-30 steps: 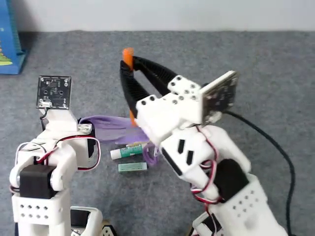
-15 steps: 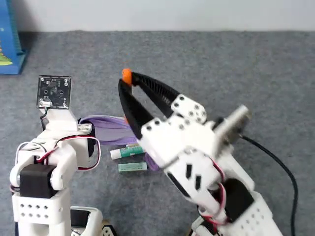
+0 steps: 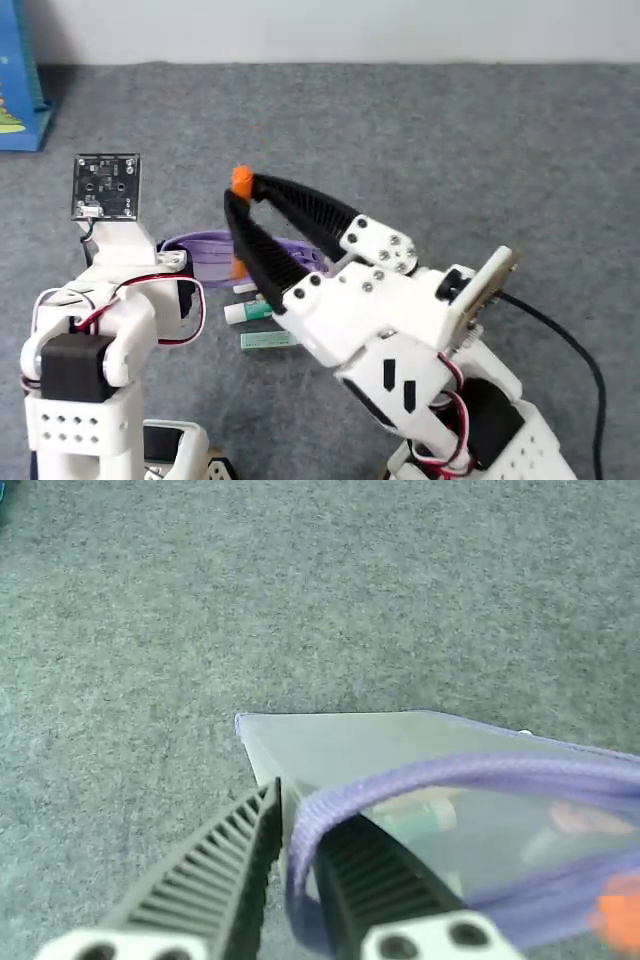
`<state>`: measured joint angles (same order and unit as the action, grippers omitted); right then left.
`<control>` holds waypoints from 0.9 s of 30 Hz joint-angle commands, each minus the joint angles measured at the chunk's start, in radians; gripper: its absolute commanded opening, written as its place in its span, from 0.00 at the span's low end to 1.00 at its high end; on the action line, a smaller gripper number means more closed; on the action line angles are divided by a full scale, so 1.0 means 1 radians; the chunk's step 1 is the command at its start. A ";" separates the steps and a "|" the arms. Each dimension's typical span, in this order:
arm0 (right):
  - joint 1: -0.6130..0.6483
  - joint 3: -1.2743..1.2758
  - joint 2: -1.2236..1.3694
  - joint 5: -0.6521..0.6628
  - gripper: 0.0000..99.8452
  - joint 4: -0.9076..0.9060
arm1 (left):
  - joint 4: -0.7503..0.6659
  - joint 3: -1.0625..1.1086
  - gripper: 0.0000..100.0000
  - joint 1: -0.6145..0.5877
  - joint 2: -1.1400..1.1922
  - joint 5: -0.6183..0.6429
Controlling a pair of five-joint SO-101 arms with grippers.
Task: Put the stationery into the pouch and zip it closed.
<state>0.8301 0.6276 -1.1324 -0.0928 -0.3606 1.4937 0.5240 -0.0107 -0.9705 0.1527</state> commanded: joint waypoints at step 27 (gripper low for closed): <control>-0.139 0.169 -0.188 0.015 0.20 -0.231 | 0.006 -0.030 0.01 0.002 0.018 0.011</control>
<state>0.7549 0.8071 -1.2551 -0.0821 -0.5340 1.4937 0.5240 -0.0107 -0.9628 0.1527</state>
